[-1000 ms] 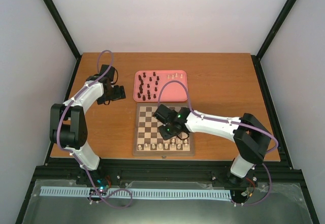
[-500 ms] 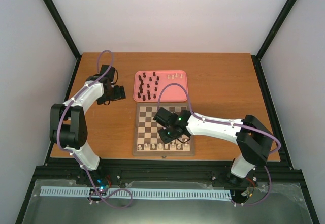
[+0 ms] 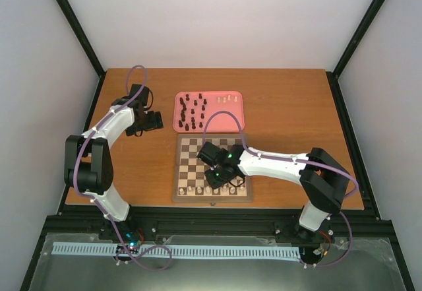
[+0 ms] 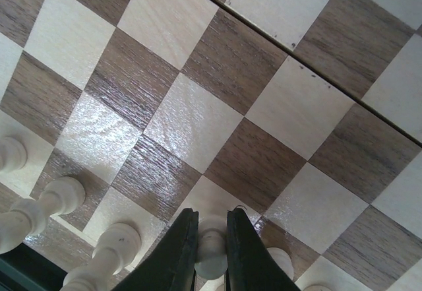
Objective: Set up the chess pieces on the board
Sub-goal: Place the chess piece on the chessboard.
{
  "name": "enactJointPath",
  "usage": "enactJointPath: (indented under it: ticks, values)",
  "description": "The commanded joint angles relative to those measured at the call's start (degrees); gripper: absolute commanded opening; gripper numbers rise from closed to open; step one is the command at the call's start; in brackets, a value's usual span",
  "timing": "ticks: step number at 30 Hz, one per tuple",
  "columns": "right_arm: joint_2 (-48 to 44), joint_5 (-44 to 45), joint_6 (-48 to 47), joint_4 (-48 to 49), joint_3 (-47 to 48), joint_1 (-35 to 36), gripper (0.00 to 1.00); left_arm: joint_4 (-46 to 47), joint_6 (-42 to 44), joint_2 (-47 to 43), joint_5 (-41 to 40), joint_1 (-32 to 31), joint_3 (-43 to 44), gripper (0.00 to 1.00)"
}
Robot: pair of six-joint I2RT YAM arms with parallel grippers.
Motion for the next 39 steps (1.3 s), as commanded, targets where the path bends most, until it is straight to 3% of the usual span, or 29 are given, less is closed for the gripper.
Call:
enactJointPath:
  ticks: [1, 14, 21, 39]
  values:
    - [1.03, 1.19, -0.21, -0.03, 1.22, 0.64, 0.08, 1.04, 0.63, -1.95, -0.32, -0.22, 0.1, 1.0]
    - [2.76, 0.62, -0.59, -0.53, 1.73, 0.64, 0.1, 1.31, 0.63, -1.22, -0.38, -0.24, 0.1, 1.0]
    - [2.85, 2.0, -0.65, -1.15, 2.26, 0.64, 0.22, 1.32, 0.65, -0.82, -0.44, -0.22, 0.36, 1.0]
    - [2.53, 5.64, -1.88, -1.96, 7.69, -3.27, 0.36, 0.46, 0.8, -0.32, -0.7, -0.22, 1.93, 1.0]
